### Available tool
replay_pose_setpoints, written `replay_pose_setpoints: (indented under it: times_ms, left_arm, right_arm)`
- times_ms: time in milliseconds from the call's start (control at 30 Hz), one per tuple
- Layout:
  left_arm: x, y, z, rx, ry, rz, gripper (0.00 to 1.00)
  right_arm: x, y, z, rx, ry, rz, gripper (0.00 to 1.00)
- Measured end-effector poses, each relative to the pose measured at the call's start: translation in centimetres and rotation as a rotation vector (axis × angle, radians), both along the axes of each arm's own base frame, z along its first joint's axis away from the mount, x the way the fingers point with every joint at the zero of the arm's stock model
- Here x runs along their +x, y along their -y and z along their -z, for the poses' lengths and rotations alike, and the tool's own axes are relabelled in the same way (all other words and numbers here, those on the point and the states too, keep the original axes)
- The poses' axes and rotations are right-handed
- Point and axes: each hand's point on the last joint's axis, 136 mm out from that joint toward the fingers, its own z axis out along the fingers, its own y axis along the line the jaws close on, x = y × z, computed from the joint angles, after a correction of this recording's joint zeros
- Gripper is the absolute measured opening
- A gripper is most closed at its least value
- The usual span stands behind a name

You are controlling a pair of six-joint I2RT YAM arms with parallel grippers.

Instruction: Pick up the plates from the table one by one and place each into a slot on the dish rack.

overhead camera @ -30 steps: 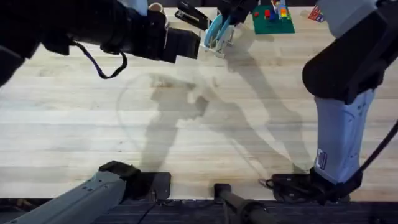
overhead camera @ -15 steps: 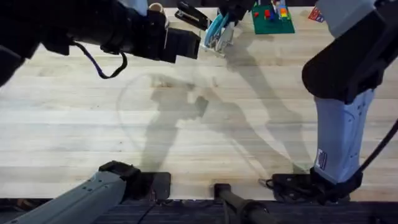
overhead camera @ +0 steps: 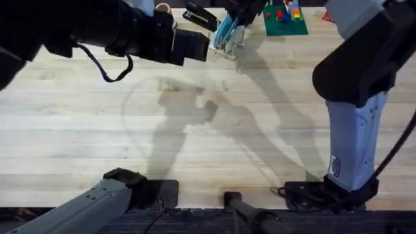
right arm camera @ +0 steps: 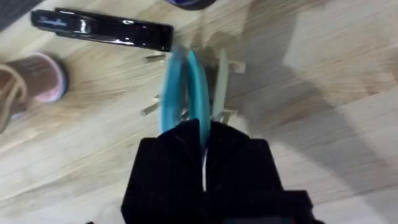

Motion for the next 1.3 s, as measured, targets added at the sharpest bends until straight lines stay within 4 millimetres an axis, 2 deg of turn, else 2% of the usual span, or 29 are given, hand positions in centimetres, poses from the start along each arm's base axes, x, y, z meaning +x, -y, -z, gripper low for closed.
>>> replay_pose_setpoints:
  times_ms: [67, 867, 1067, 1233, 1300]
  left_arm:
    - [0.01, 0.00, -0.01, 0.000, 0.001, 0.000, 0.995]
    - [0.41, 0.12, -0.34, -0.006, 0.021, 0.000, 0.995]
    - [0.41, 0.12, -0.34, -0.006, 0.021, 0.000, 0.995]
    - [0.41, 0.12, -0.34, -0.006, 0.021, 0.000, 0.995]
    - [0.41, 0.12, -0.34, -0.006, 0.021, 0.000, 0.995]
  right_arm:
    - [0.06, -0.03, 0.56, -0.005, -0.010, 0.000, 0.034]
    - [0.11, -0.08, 0.49, -0.005, -0.007, 0.000, 0.037]
    - [0.11, -0.08, 0.50, -0.004, -0.007, 0.000, 0.097]
    - [0.16, -0.14, 0.47, -0.002, -0.005, -0.001, 0.215]
    - [0.18, -0.15, 0.46, -0.002, -0.004, -0.001, 0.223]
